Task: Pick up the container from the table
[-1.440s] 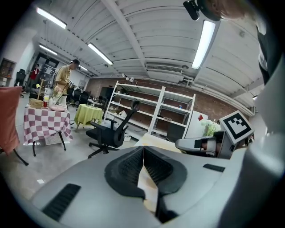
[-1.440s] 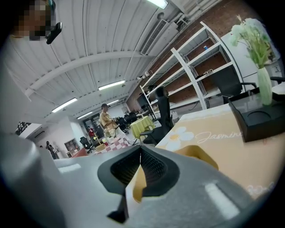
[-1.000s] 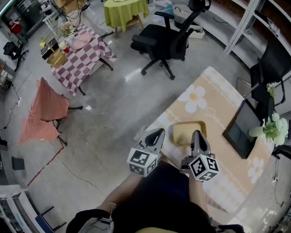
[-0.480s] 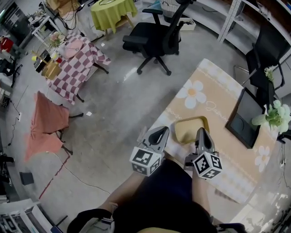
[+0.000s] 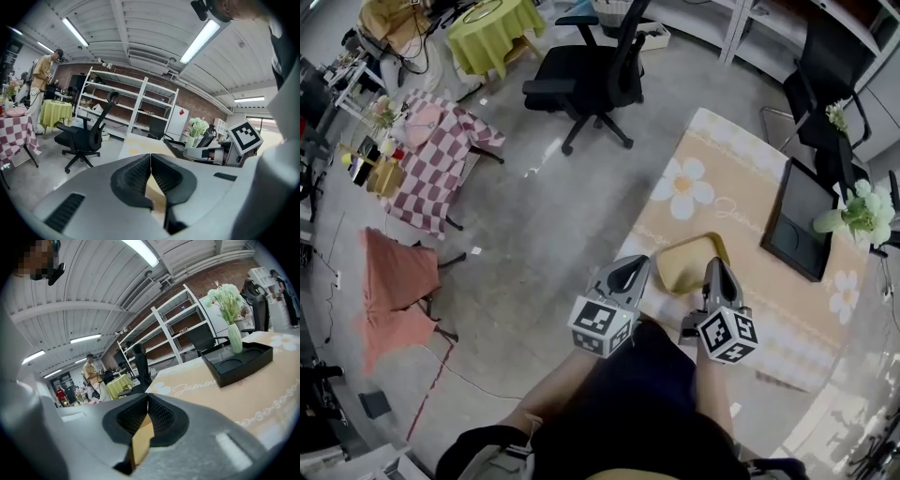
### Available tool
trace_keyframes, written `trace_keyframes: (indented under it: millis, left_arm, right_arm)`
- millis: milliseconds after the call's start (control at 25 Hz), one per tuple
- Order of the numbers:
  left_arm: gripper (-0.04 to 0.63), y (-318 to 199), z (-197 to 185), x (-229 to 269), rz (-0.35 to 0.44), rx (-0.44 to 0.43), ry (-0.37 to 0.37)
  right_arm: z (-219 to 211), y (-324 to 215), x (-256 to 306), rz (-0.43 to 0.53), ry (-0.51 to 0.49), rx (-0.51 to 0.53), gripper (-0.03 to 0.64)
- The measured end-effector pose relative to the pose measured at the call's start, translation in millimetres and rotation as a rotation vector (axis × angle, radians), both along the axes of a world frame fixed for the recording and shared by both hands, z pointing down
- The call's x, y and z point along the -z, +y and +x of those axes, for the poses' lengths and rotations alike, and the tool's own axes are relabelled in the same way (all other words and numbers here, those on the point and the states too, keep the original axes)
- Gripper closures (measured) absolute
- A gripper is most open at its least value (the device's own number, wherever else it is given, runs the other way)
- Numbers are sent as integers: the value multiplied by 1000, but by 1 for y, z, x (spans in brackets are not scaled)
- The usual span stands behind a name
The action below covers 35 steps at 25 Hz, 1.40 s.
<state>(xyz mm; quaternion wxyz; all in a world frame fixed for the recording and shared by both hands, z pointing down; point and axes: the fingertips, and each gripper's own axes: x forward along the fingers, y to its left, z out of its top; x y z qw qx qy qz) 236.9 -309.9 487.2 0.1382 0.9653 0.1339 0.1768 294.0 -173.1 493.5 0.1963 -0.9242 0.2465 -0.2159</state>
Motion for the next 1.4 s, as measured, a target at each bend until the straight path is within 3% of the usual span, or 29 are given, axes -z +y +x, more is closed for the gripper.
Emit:
trace_keyframes:
  millis: [560,880,1080,1400]
  left_arm:
    - [585,14,31,-12,-14,-143,-30]
    - [586,11,46,-18,-18,-173,-41]
    - [586,8,50,-24,-17,-185,-56]
    - [585,4,57,-36,-17,-188,-81]
  right_arm:
    - [2,39,-3,-54,-22,-193,612]
    - [-5,50,-14,-91,-76,-265,605]
    - [-7,55,-28,-102,-135,-307,461]
    - [-9,55,-55,-53,-236,-335,442]
